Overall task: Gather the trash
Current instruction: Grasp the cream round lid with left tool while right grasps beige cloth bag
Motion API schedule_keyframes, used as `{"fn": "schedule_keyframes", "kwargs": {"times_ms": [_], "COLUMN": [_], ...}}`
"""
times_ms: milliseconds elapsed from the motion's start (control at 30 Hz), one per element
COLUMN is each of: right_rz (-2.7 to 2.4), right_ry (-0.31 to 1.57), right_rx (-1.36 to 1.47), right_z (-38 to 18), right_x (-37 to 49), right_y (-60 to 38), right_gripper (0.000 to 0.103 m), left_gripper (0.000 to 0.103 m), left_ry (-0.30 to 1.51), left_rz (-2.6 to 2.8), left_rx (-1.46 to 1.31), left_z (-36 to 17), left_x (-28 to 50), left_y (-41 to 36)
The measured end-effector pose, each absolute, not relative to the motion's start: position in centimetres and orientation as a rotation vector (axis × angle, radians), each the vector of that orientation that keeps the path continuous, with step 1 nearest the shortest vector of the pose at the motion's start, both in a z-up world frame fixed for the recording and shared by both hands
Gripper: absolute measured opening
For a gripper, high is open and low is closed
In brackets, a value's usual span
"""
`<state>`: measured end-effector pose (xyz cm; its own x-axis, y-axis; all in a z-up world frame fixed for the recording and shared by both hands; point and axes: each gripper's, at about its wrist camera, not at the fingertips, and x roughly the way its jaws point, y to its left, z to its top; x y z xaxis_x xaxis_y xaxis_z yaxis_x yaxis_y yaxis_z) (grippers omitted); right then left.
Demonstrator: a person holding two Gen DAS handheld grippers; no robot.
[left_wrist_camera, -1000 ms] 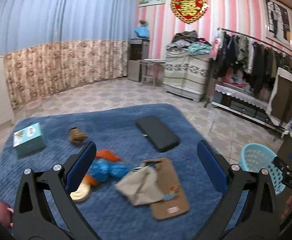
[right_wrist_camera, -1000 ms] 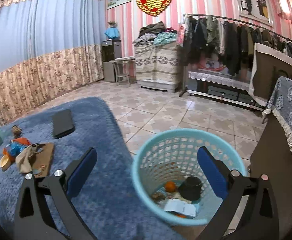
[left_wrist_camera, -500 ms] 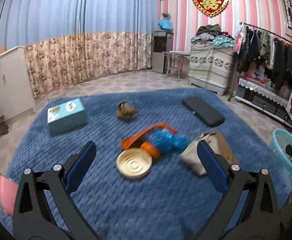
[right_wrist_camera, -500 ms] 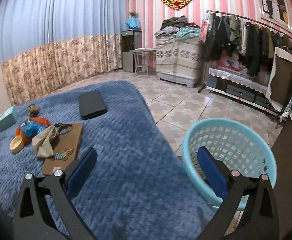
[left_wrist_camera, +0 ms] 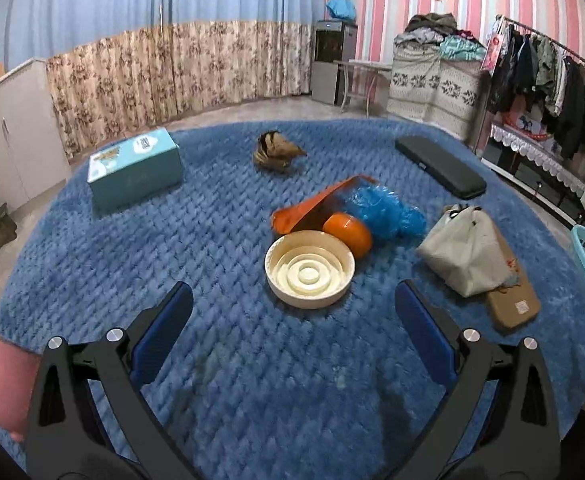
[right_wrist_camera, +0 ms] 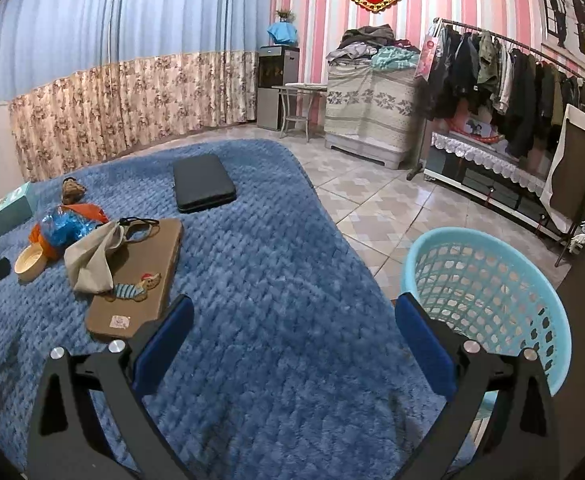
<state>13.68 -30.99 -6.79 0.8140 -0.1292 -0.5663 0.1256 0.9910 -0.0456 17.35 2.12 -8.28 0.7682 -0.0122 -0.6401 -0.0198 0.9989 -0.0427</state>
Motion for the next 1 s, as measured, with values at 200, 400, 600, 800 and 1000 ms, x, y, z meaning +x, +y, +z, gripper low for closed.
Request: {"fn": "schedule_keyframes", "kwargs": {"times_ms": [200,400,600,800,1000], "right_rz": [-0.093,-0.038,0.002,0.068,0.129], "right_ry": [0.611,0.625,0.657,0.658,0.672], "right_rx": [-0.05,-0.062,-0.054,-0.093,-0.078], "right_z": [-6.6,-6.6,-7.2,-7.7,-8.2], "right_x": [15.0,16.3,17.5,18.4,19.9], "right_y": [-29.0,-26.5,-24.0,-20.8,-18.5], "right_gripper": [0.098,0.098,0.098,0.098,0.098], "left_gripper": [0.094,0.084,0.061,0.061,0.061], "left_ry": [0.763,0.821,0.843,0.791,0.689], "left_rz": [-0.015,-0.035,-0.051,0.008,0.069], "left_rx": [-0.09,-0.074,-0.1,-0.098,-0.093], "left_z": [-9.8,-10.8,-11.3,-10.3,-9.0], "left_x": [19.8,21.9,22.4,20.5,18.2], "left_y": [2.3,1.7,1.8,3.6,6.1]}}
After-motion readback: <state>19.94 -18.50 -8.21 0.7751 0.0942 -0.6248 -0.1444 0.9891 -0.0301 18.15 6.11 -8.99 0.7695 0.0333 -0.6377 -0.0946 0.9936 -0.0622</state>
